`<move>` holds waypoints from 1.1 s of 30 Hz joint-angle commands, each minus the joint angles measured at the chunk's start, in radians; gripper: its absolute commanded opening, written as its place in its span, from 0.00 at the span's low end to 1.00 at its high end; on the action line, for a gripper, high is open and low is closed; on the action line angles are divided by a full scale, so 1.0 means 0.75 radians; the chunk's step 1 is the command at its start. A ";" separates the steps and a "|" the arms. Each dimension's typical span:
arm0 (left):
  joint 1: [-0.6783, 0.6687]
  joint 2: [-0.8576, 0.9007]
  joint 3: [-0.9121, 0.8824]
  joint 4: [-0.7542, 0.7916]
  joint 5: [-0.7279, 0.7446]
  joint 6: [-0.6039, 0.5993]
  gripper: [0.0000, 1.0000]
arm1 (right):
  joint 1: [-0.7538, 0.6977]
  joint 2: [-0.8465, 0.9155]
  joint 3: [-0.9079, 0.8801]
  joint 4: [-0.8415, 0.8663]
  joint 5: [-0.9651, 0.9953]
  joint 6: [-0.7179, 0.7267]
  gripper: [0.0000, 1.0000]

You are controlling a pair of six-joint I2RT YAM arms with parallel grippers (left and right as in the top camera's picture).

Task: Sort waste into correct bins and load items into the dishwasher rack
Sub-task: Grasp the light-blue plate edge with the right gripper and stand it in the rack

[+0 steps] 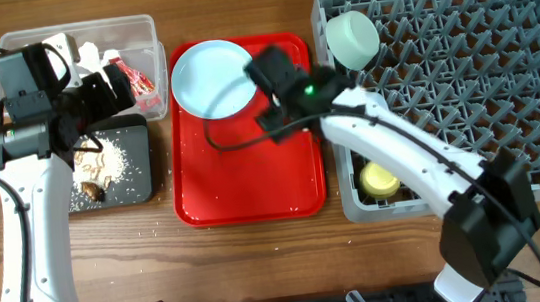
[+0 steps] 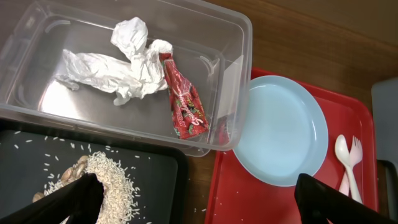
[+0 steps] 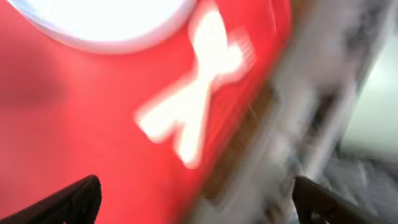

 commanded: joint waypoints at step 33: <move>0.005 0.001 0.005 -0.001 0.012 0.026 1.00 | -0.236 0.014 0.101 0.486 -0.119 0.588 0.04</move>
